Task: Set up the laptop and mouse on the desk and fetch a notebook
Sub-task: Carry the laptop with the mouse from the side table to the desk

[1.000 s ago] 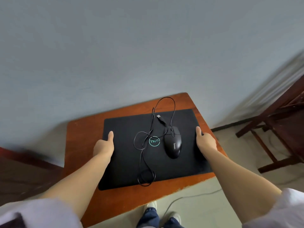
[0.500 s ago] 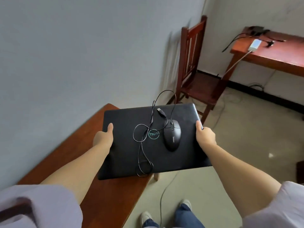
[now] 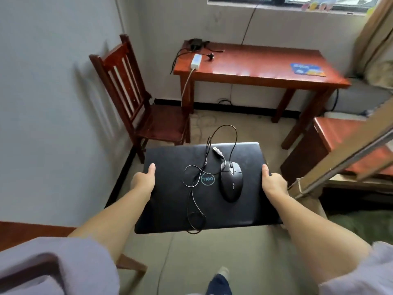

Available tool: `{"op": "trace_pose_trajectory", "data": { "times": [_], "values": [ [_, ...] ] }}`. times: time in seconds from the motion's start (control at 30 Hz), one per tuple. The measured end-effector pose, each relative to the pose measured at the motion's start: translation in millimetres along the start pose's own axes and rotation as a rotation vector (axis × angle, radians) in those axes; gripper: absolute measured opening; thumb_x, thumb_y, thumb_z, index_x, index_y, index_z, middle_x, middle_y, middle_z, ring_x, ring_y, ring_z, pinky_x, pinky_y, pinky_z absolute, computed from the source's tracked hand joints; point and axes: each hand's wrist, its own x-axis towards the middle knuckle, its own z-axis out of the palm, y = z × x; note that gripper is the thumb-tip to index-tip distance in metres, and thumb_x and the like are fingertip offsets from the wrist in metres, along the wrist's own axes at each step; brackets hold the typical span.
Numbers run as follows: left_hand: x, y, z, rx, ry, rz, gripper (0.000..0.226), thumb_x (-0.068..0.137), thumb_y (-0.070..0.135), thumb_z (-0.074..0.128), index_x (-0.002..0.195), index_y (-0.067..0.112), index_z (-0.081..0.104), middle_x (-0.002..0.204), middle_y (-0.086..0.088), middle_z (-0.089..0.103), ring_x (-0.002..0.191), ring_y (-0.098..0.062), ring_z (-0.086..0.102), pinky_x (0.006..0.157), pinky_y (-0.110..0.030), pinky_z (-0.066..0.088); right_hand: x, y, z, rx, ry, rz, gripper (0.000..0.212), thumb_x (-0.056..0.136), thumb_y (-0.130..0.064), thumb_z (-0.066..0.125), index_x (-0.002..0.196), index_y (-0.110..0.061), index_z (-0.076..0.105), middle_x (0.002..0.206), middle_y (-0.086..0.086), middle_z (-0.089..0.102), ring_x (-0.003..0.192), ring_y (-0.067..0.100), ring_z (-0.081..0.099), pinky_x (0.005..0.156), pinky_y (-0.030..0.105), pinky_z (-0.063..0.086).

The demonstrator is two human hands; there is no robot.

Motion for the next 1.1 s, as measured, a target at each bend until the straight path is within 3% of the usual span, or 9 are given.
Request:
{"op": "trace_pose_trajectory", "data": {
  "times": [0.1,0.23,0.37,0.47,0.73,0.93,1.1],
  "values": [
    [-6,34,61,0.047,-0.022,0.012,0.071,0.088,0.060,0.044,0.126,0.001,0.049,0.125,-0.016,0.056,0.107,-0.037,0.055,0.078,-0.039,0.039,51,14,-31,0.005,0.031,0.028,0.069,0.092,-0.057,0.028,0.114,0.001,0.058,0.122,0.025,0.058,0.113,0.040,0.052,0.089,0.039,0.041],
    [-10,79,122,0.072,-0.047,0.019,0.070,0.088,0.060,0.046,0.125,0.000,0.049,0.123,-0.017,0.058,0.108,-0.038,0.055,0.086,-0.043,0.044,109,26,-59,0.016,0.058,0.080,0.069,0.092,-0.056,0.031,0.113,0.003,0.059,0.121,0.027,0.058,0.114,0.041,0.052,0.093,0.041,0.041],
    [3,126,171,0.102,-0.057,0.063,0.071,0.087,0.059,0.048,0.124,-0.002,0.050,0.125,-0.019,0.058,0.110,-0.040,0.055,0.083,-0.039,0.042,163,23,-72,0.036,0.070,0.126,0.067,0.092,-0.054,0.032,0.112,0.004,0.059,0.121,0.028,0.058,0.113,0.042,0.052,0.093,0.042,0.040],
    [25,166,207,0.098,-0.055,0.098,0.072,0.087,0.057,0.050,0.125,-0.004,0.050,0.128,-0.021,0.056,0.113,-0.041,0.053,0.089,-0.040,0.042,208,11,-74,0.039,0.076,0.150,0.067,0.092,-0.055,0.031,0.110,0.003,0.060,0.121,0.027,0.058,0.112,0.042,0.052,0.093,0.043,0.040],
    [123,302,313,0.093,-0.089,0.107,0.072,0.086,0.055,0.053,0.126,-0.004,0.049,0.130,-0.022,0.055,0.116,-0.042,0.052,0.092,-0.041,0.042,371,-68,-73,0.037,0.095,0.179,0.067,0.092,-0.056,0.029,0.112,0.001,0.059,0.121,0.025,0.058,0.110,0.041,0.054,0.089,0.042,0.042],
    [184,423,379,0.132,-0.114,0.138,0.068,0.088,0.055,0.052,0.121,-0.004,0.051,0.126,-0.020,0.056,0.112,-0.040,0.053,0.077,-0.036,0.034,486,-132,-83,0.047,0.131,0.210,0.067,0.092,-0.056,0.029,0.111,0.001,0.059,0.119,0.024,0.058,0.109,0.040,0.054,0.085,0.041,0.042],
    [232,509,442,0.148,-0.129,0.154,0.068,0.087,0.057,0.051,0.117,-0.005,0.054,0.121,-0.020,0.059,0.104,-0.039,0.055,0.081,-0.038,0.041,589,-176,-90,0.045,0.129,0.201,0.068,0.092,-0.056,0.027,0.106,0.003,0.060,0.117,0.026,0.059,0.108,0.041,0.055,0.086,0.041,0.042]
  ]
}}
